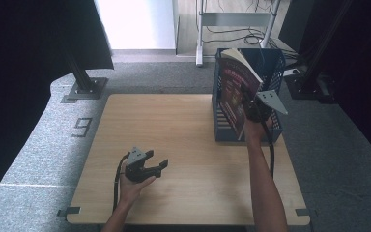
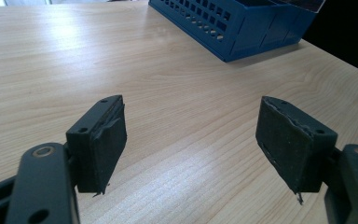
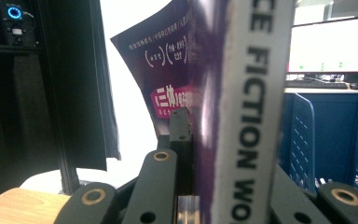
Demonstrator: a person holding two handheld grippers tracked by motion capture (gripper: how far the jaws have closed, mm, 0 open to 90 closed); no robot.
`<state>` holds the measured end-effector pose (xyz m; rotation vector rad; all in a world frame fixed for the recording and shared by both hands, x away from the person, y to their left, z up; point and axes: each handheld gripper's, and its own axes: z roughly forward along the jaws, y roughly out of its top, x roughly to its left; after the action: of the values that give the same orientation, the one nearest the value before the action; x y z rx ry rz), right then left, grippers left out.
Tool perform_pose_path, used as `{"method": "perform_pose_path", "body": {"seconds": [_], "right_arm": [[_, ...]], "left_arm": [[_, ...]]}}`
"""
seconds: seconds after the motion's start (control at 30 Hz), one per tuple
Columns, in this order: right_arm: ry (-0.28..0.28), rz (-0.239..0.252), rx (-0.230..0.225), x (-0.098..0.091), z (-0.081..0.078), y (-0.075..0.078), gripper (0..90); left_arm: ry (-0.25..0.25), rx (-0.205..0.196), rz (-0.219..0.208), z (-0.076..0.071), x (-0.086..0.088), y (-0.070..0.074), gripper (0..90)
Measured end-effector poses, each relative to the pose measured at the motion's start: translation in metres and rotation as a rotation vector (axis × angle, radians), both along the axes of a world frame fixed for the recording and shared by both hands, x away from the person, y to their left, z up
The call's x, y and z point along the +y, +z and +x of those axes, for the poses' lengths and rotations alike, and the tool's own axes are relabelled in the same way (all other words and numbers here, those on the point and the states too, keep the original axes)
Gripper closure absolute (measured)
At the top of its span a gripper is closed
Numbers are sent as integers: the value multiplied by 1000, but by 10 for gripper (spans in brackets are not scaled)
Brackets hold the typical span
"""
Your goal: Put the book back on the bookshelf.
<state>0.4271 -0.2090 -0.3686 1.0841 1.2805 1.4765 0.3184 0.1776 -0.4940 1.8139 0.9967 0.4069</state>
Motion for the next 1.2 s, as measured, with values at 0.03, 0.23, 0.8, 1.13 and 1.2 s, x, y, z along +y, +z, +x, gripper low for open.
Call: {"method": "perform_pose_path", "body": {"seconds": [0.03, 0.23, 0.8, 1.13, 1.2], "right_arm": [[-3, 3, -2, 0, 1, 0, 816], [-15, 4, 3, -1, 7, 0, 816], [-41, 8, 5, 5, 29, 5, 816], [-55, 0, 11, 9, 41, 6, 816], [-56, -6, 12, 11, 43, 5, 816]], "left_arm": [[1, -1, -1, 0, 0, 0, 242], [11, -3, -6, 0, 3, 0, 243], [37, -11, -22, -2, 11, 3, 243], [34, -7, -22, -2, 11, 2, 243], [34, -4, -23, -2, 10, 2, 243]]}}
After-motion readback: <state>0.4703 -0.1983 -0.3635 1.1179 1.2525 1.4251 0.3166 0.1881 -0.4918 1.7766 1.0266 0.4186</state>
